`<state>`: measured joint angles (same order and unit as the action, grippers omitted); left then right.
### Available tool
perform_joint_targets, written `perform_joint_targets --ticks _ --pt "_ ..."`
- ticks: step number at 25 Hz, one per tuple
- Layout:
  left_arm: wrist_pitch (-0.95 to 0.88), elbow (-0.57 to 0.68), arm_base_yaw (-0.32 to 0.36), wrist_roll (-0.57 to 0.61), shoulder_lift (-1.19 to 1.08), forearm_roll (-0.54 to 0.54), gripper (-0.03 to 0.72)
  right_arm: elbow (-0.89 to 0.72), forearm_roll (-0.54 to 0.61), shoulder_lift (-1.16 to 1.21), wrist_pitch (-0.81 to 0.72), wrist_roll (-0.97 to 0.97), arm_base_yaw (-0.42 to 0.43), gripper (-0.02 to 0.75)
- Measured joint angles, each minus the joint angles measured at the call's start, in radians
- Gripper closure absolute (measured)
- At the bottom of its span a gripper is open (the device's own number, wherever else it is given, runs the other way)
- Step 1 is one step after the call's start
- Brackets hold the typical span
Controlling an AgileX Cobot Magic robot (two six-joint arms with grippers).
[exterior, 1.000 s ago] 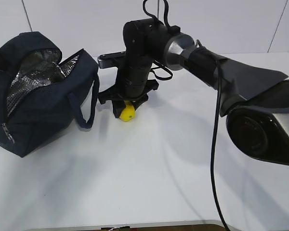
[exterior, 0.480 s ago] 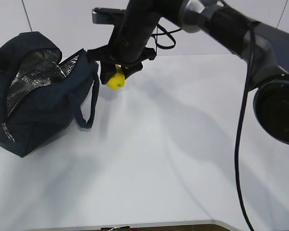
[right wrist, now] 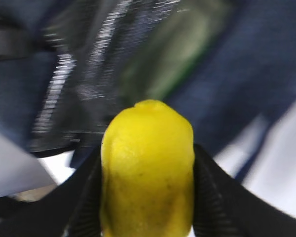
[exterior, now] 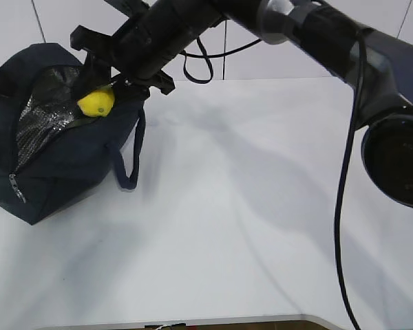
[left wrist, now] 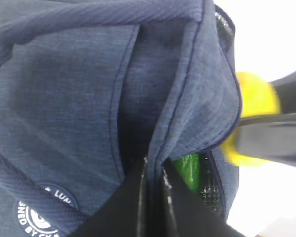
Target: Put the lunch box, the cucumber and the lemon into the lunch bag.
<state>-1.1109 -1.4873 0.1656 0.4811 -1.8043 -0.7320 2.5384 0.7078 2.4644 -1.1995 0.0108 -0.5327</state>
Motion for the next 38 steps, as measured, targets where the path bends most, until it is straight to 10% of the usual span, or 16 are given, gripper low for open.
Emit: perform_joint_targets --ticks 10,17,29,38 --pt "-0.01 0.0 0.0 0.0 0.0 -0.045 0.703 0.0 0.054 0.064 0.217 -0.011 -0.026 0.361" --pt "-0.014 0.0 0.0 0.0 0.0 -0.049 0.703 0.0 0.064 0.102 0.223 -0.011 -0.039 0.198" --pt "-0.014 0.0 0.0 0.0 0.0 -0.049 0.703 0.133 0.068 0.102 -0.012 -0.038 -0.007 0.167" --pt "-0.016 0.0 0.0 0.0 0.0 -0.036 0.703 0.247 -0.168 0.094 -0.052 0.067 0.002 0.167"
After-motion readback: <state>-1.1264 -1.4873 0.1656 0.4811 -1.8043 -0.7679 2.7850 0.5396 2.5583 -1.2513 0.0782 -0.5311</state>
